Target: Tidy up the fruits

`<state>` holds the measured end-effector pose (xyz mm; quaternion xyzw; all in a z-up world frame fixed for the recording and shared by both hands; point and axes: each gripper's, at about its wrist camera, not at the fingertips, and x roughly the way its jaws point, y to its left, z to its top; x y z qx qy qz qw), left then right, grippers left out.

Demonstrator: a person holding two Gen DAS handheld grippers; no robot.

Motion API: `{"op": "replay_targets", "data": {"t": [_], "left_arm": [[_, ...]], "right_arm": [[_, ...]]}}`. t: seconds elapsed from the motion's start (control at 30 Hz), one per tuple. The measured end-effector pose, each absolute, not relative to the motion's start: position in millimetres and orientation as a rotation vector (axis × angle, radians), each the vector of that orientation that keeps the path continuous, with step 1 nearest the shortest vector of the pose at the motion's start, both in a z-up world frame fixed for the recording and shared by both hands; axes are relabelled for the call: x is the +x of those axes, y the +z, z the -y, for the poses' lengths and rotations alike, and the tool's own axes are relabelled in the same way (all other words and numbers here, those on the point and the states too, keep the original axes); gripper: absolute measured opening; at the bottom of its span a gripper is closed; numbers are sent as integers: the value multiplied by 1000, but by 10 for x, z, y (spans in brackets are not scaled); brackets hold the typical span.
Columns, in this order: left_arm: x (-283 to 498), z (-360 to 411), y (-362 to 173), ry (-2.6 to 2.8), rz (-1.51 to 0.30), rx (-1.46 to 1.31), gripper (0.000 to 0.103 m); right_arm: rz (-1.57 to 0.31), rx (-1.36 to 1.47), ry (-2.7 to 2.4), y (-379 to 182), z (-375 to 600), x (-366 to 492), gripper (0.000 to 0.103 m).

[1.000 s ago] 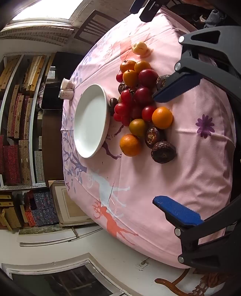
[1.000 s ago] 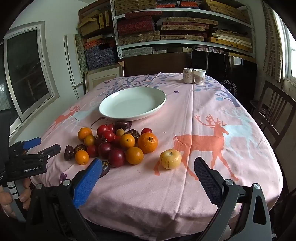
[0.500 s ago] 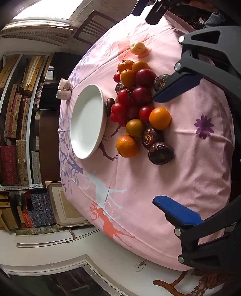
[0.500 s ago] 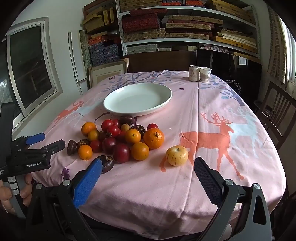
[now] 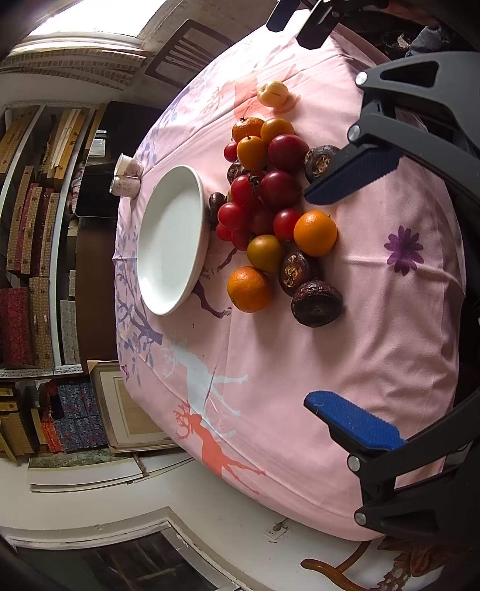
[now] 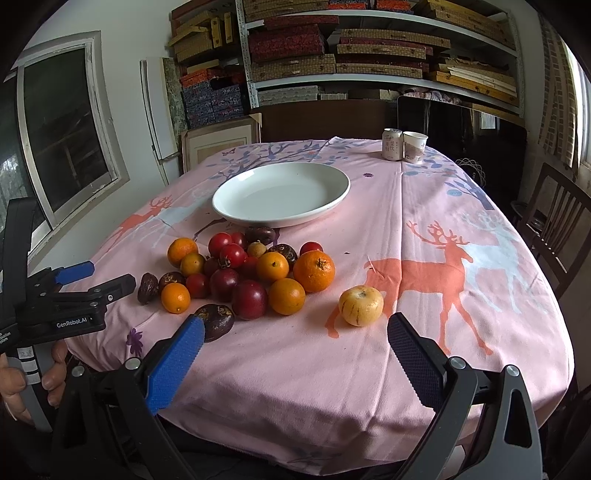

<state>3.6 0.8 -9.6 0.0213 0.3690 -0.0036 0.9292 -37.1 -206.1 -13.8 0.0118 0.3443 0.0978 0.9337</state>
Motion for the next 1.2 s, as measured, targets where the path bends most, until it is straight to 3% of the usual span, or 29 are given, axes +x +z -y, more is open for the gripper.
{"op": "replay_targets", "data": {"t": [1.2], "left_arm": [[105,-6,-160,15,-767,63,99]], "right_arm": [[-738,27,217,-229,2073,-275,100]]}}
